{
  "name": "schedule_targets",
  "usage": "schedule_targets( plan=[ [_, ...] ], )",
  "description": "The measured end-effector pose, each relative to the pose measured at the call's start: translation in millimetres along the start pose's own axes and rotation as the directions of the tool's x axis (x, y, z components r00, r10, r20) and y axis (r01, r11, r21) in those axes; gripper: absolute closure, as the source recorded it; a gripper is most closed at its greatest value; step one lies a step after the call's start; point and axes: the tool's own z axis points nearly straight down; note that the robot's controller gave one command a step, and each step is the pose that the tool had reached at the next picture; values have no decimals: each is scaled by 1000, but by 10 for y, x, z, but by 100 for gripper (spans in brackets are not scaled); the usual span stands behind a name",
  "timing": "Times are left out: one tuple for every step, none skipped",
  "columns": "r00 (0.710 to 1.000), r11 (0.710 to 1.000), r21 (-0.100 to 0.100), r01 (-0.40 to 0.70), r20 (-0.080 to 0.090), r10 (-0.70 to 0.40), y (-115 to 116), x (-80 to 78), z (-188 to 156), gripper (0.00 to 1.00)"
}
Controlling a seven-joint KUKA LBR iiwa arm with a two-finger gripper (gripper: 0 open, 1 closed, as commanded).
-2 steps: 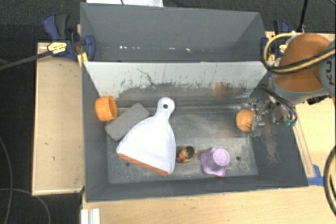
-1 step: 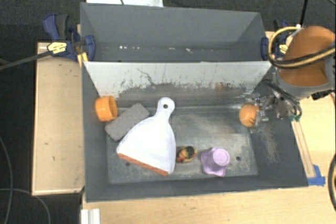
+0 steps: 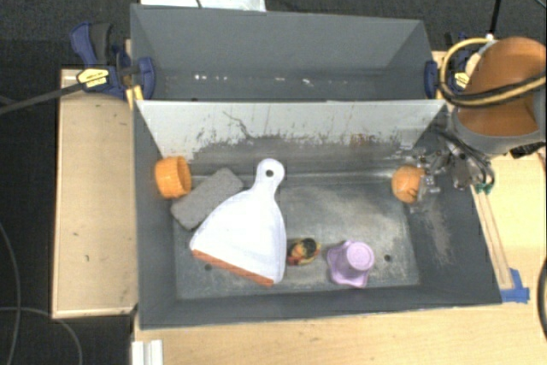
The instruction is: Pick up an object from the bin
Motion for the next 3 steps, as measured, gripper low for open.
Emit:
schedule_targets(
  plan=[
    [1000, 1000, 0, 0, -1, 0, 2, 3, -52, 100],
    [1000, 1000, -2, 0, -6, 0, 4, 8, -114, 100],
    [1000, 1000, -2, 0, -6, 0, 5, 5, -202, 100]
  ],
)
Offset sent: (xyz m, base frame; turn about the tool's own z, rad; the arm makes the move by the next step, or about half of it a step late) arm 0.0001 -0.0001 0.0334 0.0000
